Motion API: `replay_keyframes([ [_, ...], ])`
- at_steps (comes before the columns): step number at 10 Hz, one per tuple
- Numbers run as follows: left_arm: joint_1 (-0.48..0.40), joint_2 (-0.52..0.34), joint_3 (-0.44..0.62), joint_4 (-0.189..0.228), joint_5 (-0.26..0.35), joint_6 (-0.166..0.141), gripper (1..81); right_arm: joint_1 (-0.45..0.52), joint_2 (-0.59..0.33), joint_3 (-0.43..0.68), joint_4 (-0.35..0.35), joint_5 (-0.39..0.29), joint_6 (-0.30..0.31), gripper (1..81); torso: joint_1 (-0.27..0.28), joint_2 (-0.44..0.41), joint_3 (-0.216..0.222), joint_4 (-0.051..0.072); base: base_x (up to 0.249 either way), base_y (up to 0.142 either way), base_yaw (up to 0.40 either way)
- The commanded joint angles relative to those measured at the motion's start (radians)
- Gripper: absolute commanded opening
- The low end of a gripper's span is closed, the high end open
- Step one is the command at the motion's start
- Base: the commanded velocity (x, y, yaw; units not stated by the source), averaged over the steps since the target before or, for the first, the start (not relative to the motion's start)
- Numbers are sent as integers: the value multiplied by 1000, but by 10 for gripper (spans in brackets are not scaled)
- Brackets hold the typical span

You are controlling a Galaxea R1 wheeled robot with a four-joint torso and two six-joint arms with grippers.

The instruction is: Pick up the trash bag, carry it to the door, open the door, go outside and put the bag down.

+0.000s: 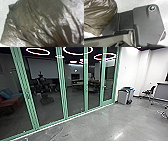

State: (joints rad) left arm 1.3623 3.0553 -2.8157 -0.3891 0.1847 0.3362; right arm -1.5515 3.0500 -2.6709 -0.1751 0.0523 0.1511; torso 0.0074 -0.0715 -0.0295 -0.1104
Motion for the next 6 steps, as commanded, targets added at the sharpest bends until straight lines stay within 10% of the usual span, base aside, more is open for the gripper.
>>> replay_keyframes([
  [1, -81, -2, -2, 0, 61, 3, 10, 55, 6, 8, -4, -46, -2, 811, 0, 0, 0, 0, 98, -73, 0],
  [5, -79, -2, -2, 0, 61, 3, 10, 55, 6, 8, -1, -45, -2, 811, 0, 0, 0, 0, 98, -73, 0],
  [6, -81, -2, -2, 0, 59, 3, 10, 55, 8, 8, -4, -46, -2, 811, 0, 0, 0, 98, 98, -74, 0],
])
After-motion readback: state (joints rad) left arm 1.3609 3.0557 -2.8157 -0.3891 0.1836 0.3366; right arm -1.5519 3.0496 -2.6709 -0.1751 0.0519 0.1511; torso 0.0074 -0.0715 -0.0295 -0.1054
